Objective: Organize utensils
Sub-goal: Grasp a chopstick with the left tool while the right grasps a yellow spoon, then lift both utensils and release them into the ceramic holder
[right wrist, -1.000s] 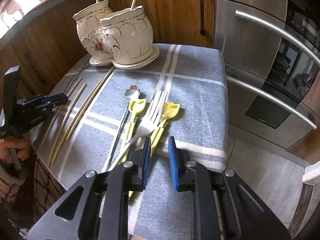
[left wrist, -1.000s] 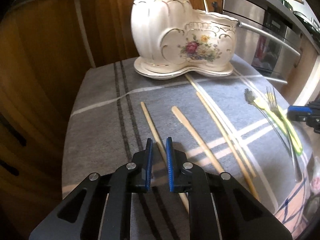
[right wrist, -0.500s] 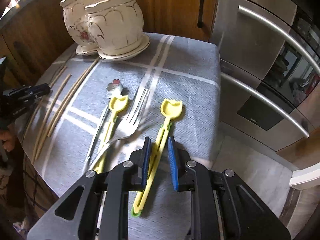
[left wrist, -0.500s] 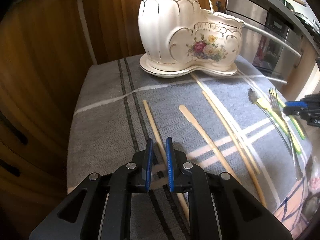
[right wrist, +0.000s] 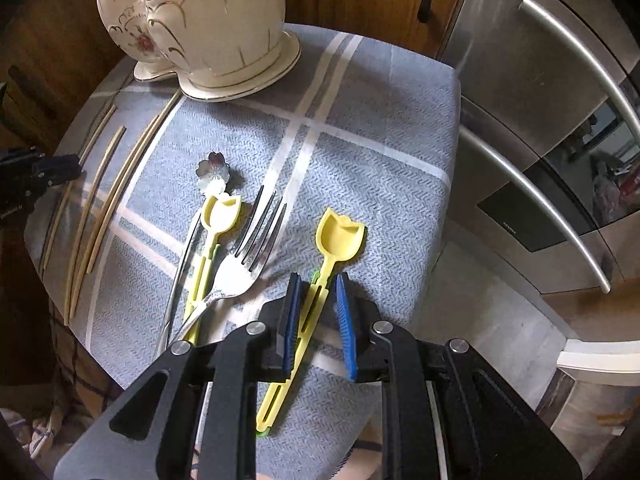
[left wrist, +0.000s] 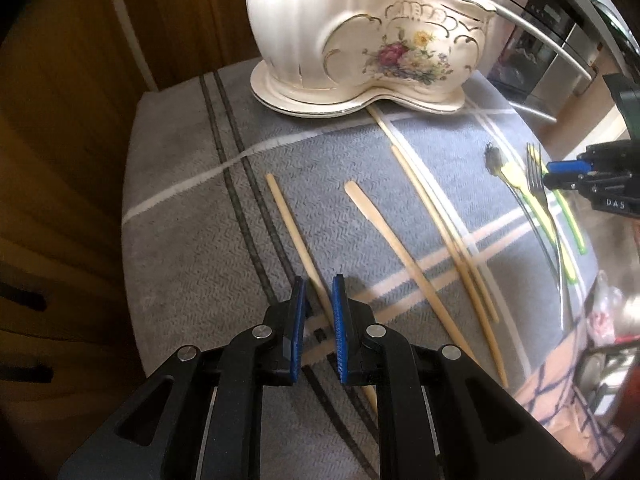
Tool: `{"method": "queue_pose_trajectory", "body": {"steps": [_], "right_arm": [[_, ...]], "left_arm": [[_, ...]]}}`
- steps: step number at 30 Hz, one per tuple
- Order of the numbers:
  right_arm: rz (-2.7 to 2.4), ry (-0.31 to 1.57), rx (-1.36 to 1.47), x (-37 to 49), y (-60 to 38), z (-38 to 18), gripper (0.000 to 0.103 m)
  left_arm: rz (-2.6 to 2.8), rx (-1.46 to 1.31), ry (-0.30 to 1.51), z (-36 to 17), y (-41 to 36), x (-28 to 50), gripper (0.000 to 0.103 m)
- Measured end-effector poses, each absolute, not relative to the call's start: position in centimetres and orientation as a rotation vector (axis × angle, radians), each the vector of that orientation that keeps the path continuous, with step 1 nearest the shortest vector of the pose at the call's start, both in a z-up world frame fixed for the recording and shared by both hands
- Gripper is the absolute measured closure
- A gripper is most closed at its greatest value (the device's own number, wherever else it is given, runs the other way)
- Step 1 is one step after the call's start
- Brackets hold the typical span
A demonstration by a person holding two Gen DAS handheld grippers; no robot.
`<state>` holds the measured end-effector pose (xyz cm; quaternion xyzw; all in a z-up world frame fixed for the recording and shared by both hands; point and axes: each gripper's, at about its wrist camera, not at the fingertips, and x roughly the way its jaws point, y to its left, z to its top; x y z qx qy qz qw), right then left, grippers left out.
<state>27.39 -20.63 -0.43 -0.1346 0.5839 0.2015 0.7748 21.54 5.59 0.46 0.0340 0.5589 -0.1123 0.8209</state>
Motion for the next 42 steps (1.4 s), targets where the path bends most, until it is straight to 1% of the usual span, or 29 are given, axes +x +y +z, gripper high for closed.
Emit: {"method": "queue_pose_trajectory", "body": {"steps": [2, 3, 4, 7, 12, 14, 19, 28, 35, 42], "right_arm": [[0.44, 1.256, -0.286, 27.3, -20.7, -0.5, 0.092], [0.44, 1.25, -0.277, 27.3, -20.7, -0.5, 0.093], [0.439, 1.245, -0.265, 27.0, -20.8, -0.4, 0.093], [0.441, 1.233, -0.228, 26.7, -21.2, -0.4, 0.093], [0.451, 1.192, -0.179, 26.9, -22.1, 0.2, 0.093], [0.447, 1.151, -0.16, 27.0, -22.4, 1.4, 0.093], [0.464, 1.042, -0.092, 27.3, -23.3, 4.8, 0.093], [0.516, 0.799, 0.036, 28.1, -22.3, 10.7, 0.093], [0.533, 0.638, 0.108, 29.1, -20.2, 13.7, 0.093], [0.57, 0.55, 0.156, 31.4, -17.6, 15.3, 0.093]], "left_arm": [[-0.244, 0.065, 1.189, 0.4, 5.6, 21.8, 0.089], [-0.244, 0.063, 1.187, 0.4, 5.6, 21.9, 0.09], [-0.241, 0.068, 1.182, 0.4, 5.5, 21.9, 0.093], [-0.243, 0.068, 1.157, 0.3, 5.6, 21.7, 0.097], [-0.233, -0.019, 1.095, 0.6, 7.0, 21.3, 0.099], [-0.227, -0.05, 1.063, 1.1, 7.5, 21.0, 0.099], [-0.223, -0.1, 0.95, 4.2, 8.7, 19.9, 0.099], [-0.223, -0.148, 0.662, 11.7, 8.8, 18.5, 0.099], [-0.227, -0.164, 0.493, 16.5, 8.1, 20.4, 0.099], [-0.209, -0.138, 0.375, 18.6, 6.9, 24.2, 0.099]]}}
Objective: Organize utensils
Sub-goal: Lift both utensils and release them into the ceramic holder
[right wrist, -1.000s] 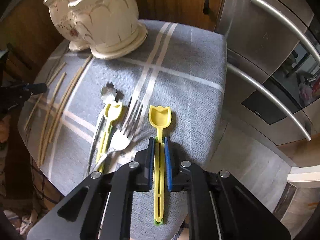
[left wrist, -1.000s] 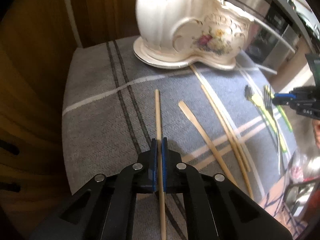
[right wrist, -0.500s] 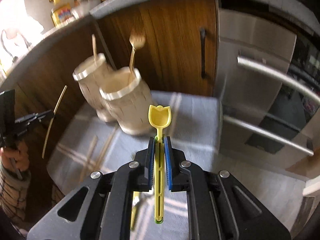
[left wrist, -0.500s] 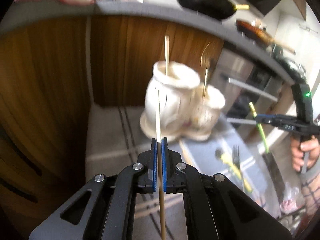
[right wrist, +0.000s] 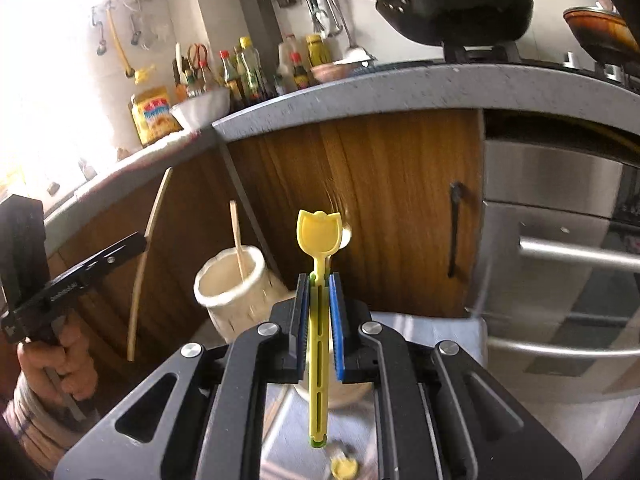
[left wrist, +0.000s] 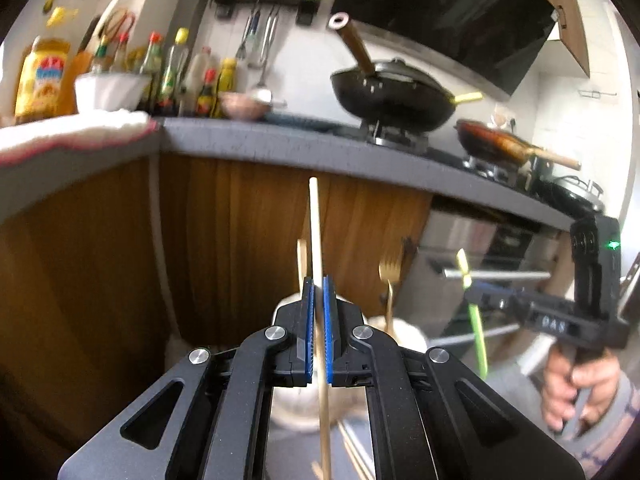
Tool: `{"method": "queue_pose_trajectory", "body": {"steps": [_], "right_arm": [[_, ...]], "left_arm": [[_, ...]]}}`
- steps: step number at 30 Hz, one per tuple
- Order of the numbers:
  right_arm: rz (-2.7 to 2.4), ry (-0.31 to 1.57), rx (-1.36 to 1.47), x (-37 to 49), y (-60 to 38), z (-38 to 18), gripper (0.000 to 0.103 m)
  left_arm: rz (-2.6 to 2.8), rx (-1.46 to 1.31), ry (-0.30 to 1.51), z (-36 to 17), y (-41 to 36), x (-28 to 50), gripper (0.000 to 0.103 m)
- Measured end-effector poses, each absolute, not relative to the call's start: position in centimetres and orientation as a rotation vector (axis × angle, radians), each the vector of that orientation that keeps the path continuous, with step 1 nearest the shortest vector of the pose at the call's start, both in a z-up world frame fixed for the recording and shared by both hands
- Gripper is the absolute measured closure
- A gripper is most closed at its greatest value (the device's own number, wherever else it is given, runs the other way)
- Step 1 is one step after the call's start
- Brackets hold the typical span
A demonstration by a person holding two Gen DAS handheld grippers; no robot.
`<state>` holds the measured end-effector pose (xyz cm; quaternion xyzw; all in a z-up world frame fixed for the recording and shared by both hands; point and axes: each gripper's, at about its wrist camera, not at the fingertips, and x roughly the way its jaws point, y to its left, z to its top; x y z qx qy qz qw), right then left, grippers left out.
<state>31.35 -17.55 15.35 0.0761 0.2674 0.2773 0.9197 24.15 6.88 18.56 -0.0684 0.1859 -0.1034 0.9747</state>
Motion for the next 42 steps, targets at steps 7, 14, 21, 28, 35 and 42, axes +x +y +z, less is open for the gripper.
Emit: {"method": "queue_pose_trajectory", "body": {"steps": [7, 14, 21, 28, 35, 42], "right_arm": [[0.566, 0.507, 0.19, 33.7, -15.6, 15.0, 0.093], [0.54, 0.464, 0.153, 34.5, -13.7, 14.0, 0.093], [0.495, 0.419, 0.126, 35.0, -13.1, 12.0, 0.093], [0.487, 0.422, 0.062, 33.6, -12.5, 9.9, 0.093], [0.458, 0.466, 0.005, 32.6, -12.5, 8.4, 0.093], [0.414, 0.509, -0.017, 32.8, -12.6, 8.0, 0.093]], "left_arm": [[-0.182, -0.111, 0.265, 19.9, 5.5, 28.3, 0.099], [-0.197, -0.16, 0.21, 19.1, 5.4, 31.3, 0.099], [-0.186, -0.152, 0.192, 15.7, 5.1, 31.2, 0.099], [-0.164, -0.151, 0.223, 12.3, 5.5, 29.8, 0.099], [-0.157, -0.124, 0.267, 10.7, 5.6, 28.1, 0.098], [-0.14, -0.088, 0.323, 10.8, 5.7, 28.1, 0.092]]}}
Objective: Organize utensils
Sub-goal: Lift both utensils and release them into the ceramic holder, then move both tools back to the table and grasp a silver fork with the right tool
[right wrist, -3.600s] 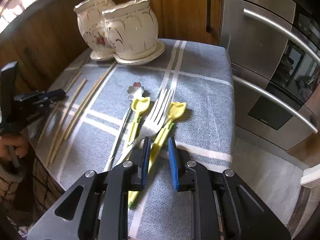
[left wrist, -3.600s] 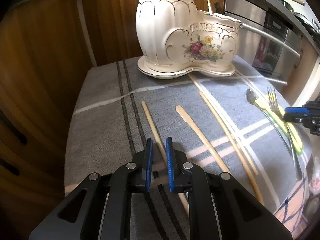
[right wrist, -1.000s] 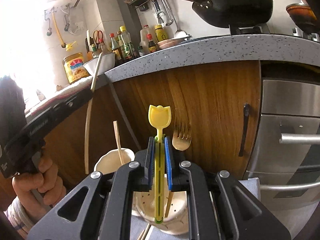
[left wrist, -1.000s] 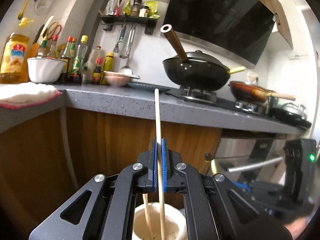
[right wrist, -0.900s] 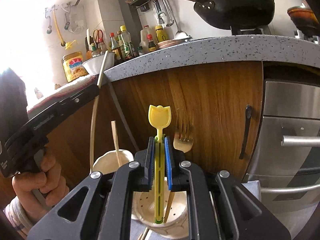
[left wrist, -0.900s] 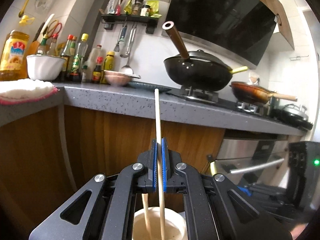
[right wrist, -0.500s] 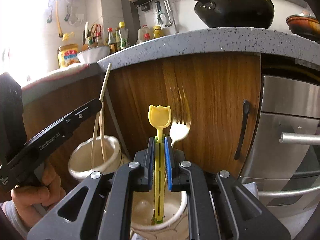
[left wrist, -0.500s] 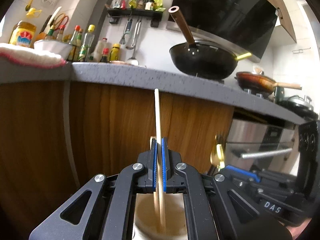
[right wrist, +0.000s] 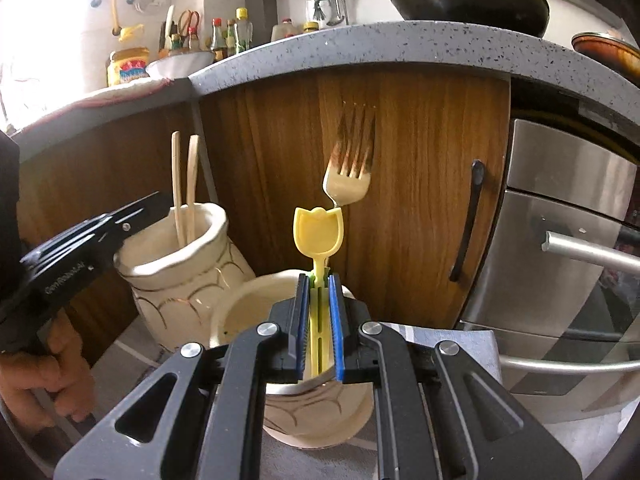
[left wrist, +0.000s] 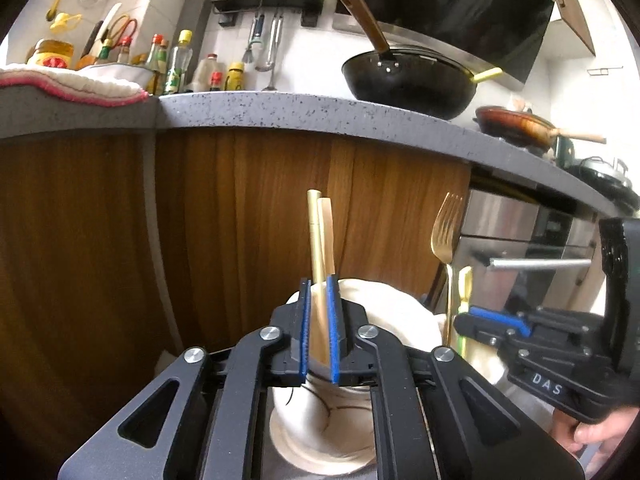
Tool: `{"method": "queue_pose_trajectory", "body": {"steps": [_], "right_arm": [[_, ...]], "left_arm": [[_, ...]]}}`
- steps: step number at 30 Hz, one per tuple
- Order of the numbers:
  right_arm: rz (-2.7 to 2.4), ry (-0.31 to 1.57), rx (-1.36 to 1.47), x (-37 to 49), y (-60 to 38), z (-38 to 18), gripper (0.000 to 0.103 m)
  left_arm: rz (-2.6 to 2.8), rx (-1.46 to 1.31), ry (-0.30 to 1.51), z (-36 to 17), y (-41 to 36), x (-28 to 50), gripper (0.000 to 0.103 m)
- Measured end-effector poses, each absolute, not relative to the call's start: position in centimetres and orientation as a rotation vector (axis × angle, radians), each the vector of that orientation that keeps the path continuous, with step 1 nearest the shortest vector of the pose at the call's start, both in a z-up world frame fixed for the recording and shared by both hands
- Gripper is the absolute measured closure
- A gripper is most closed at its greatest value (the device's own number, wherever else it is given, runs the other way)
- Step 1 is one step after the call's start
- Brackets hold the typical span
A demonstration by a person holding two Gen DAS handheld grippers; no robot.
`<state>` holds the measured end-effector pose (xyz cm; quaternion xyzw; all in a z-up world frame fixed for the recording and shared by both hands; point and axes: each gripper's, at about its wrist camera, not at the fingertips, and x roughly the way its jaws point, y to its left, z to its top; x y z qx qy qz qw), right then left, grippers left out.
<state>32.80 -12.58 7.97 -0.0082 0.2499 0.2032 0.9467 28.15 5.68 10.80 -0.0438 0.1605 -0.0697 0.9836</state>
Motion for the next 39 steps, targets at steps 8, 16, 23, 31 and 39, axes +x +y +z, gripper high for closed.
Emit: {"method": "queue_pose_trajectory", "body": {"steps": [8, 16, 23, 31, 39], "right_arm": [[0.427, 0.487, -0.01, 30.7, -14.1, 9.3, 0.07], [0.451, 0.54, -0.019, 27.6, -16.6, 9.4, 0.07], [0.444, 0.661, -0.036, 24.3, -19.3, 6.5, 0.07], [0.448, 0.785, -0.03, 20.4, -21.7, 2.2, 0.067], [0.497, 0.889, 0.064, 19.6, -22.6, -0.4, 0.066]], "left_arm": [[-0.12, -0.066, 0.314, 11.4, 6.1, 25.6, 0.062], [-0.119, -0.058, 0.423, 9.7, 6.1, 22.0, 0.056], [-0.129, -0.072, 0.53, 6.4, 5.4, 18.4, 0.054], [-0.147, -0.061, 0.718, 1.9, 3.9, 16.1, 0.054], [-0.143, -0.006, 0.784, 0.4, 1.8, 15.6, 0.054]]}}
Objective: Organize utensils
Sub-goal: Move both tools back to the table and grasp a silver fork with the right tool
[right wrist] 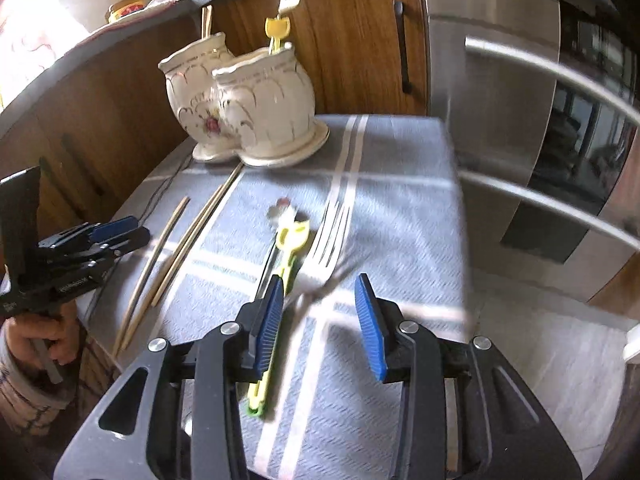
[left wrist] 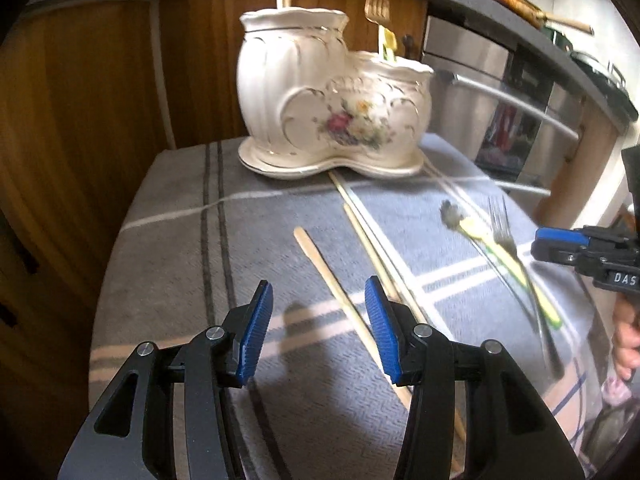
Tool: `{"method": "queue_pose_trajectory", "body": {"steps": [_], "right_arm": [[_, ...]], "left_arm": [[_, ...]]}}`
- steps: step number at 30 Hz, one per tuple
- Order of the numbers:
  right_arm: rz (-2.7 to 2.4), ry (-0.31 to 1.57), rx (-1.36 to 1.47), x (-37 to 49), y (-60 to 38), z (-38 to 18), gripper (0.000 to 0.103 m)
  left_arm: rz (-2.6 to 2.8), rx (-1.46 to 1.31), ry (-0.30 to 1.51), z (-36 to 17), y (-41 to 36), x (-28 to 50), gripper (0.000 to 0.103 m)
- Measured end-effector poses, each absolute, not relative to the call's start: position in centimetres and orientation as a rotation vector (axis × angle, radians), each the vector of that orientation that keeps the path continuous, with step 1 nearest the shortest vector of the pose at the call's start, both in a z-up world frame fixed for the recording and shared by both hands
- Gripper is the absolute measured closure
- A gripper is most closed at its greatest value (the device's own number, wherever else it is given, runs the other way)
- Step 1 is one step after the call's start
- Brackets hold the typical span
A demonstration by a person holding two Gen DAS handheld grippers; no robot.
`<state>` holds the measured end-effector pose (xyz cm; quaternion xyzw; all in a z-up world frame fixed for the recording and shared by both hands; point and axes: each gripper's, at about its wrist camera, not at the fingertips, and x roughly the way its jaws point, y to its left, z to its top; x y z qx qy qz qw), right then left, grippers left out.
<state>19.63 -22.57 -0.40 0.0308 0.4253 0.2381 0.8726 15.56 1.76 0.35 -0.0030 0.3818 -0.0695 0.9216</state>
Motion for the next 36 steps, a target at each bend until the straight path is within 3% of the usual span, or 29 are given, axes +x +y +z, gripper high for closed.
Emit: {"method": "queue_pose_trajectory", "body": {"steps": [8, 13, 16, 20, 32, 36], "right_arm": [[0.539, 0.949, 0.146, 20.4, -22.0, -1.0, 0.064], [0.525, 0.95, 0.053, 20.7, -20.4, -0.6, 0.064], [0.521, 0.954, 0.026, 21.0, -20.3, -0.7, 0.079], [0.538, 0.972, 0.063, 22.2, -21.2, -0.8, 0.086], [0.612, 1.078, 0.185, 26.2, -23.5, -1.1, 0.093], [0.593, 1.09, 0.153, 27.2, -23.5, -0.6, 0.095]], "left_arm": [[-0.143, 0.069, 0.819, -0.7, 0.5, 15.6, 0.054], [-0.147, 0.094, 0.811, -0.7, 0.4, 15.7, 0.054], [-0.145, 0.1, 0.806, -0.6, 0.7, 15.6, 0.058], [-0.133, 0.099, 0.805, -0.6, 1.6, 15.6, 0.062], [-0.137, 0.083, 0.817, -0.7, 2.9, 16.2, 0.066], [-0.147, 0.085, 0.835, -0.6, 3.2, 16.4, 0.072]]}}
